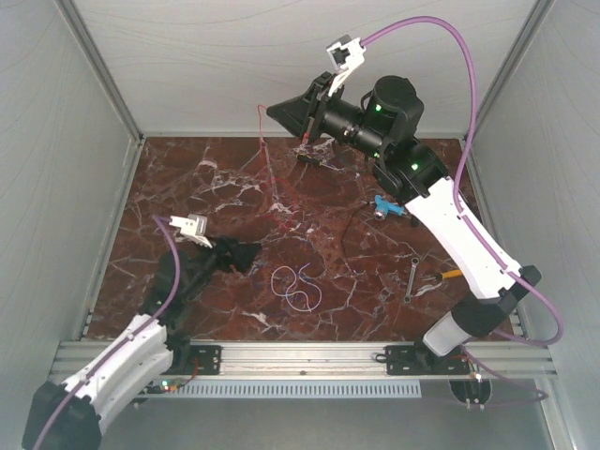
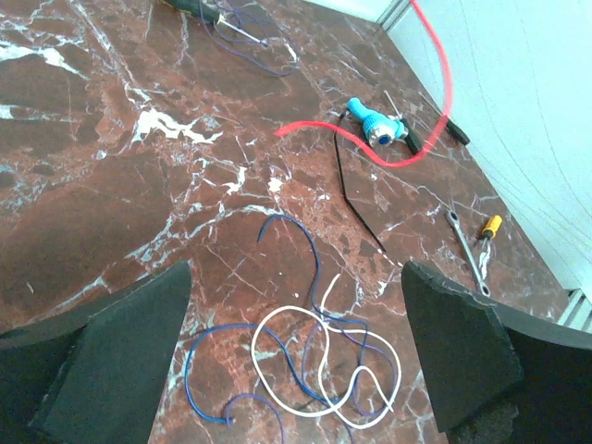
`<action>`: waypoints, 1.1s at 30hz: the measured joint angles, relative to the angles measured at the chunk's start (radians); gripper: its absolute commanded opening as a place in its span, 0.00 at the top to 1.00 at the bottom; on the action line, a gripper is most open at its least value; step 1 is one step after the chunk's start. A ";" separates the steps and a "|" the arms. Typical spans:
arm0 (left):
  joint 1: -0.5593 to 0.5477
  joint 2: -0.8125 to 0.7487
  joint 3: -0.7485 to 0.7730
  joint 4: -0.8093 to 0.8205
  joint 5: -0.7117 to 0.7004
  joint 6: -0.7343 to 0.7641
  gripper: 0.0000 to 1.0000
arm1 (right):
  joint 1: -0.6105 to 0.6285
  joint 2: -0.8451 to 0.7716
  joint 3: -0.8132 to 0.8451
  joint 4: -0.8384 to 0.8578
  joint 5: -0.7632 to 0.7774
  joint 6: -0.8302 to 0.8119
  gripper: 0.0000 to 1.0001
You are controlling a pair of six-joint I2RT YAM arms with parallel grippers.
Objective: Zip-tie the wires
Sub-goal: Pick up the cable at the center of the board, then straighten the cable at the center of the board.
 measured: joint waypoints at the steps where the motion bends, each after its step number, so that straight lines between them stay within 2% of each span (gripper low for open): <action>1: 0.000 0.024 -0.024 0.061 0.003 0.004 0.05 | 0.010 -0.008 -0.006 0.000 -0.001 0.000 1.00; 11: 0.002 0.326 -0.060 0.533 0.034 0.010 0.08 | 0.065 -0.046 -0.011 0.005 -0.012 0.000 1.00; 20: 0.013 0.570 0.001 0.771 0.096 -0.060 0.07 | 0.065 -0.055 -0.012 0.004 -0.012 -0.001 1.00; 29: 0.014 0.769 0.139 0.891 0.201 -0.092 0.06 | 0.065 -0.098 -0.024 0.004 -0.015 0.000 1.00; 31: 0.014 0.805 0.163 0.912 0.226 -0.103 0.11 | 0.065 -0.106 -0.025 0.004 -0.015 0.000 1.00; 33: 0.014 0.838 0.181 0.931 0.255 -0.116 0.22 | 0.065 -0.114 -0.026 0.004 -0.015 0.000 1.00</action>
